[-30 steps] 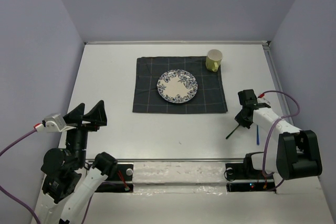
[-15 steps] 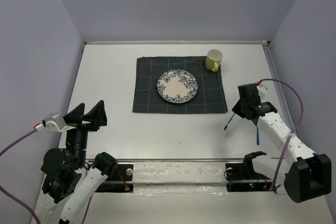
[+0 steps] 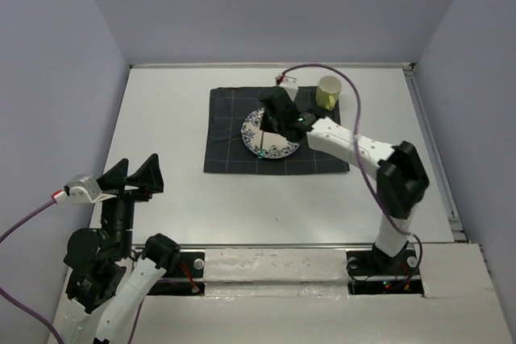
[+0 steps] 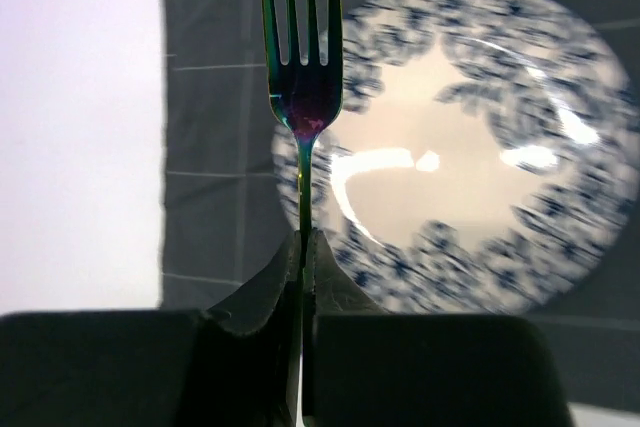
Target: Set the dinner table for one person
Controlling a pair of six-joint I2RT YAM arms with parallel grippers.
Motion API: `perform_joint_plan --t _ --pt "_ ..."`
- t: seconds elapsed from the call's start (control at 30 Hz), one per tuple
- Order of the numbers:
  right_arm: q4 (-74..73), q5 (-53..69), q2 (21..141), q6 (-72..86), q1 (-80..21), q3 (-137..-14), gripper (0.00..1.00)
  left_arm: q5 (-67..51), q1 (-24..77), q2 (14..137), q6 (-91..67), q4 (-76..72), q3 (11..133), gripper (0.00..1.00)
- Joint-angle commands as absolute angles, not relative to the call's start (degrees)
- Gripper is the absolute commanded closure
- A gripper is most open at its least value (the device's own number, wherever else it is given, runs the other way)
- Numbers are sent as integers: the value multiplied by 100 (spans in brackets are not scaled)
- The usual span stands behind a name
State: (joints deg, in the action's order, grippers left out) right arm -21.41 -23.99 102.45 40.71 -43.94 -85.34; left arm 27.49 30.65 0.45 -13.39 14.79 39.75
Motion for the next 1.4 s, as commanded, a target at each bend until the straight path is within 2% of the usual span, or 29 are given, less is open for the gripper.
perform_joint_plan --t 0.0,0.2,0.37,1.3,1.37 --pt "-1477 -2128 11546 3937 -4587 -10208 100 2716 2997 -53 -1231 1213 3973 1" --pt "-1634 -1846 12952 3885 -4641 -11495 100 2576 2909 193 -1213 1160 3955 1" --pt "-1837 -1591 13526 3920 -4641 -12119 100 2566 2874 229 -1222 1160 3946 1" --pt "-2197 -1599 14300 4166 -4702 -12533 100 2531 2865 281 -1222 1169 3946 1" --pt "-2206 -1591 14317 4166 -4702 -12542 97 2540 2865 272 -1230 1160 3946 1"
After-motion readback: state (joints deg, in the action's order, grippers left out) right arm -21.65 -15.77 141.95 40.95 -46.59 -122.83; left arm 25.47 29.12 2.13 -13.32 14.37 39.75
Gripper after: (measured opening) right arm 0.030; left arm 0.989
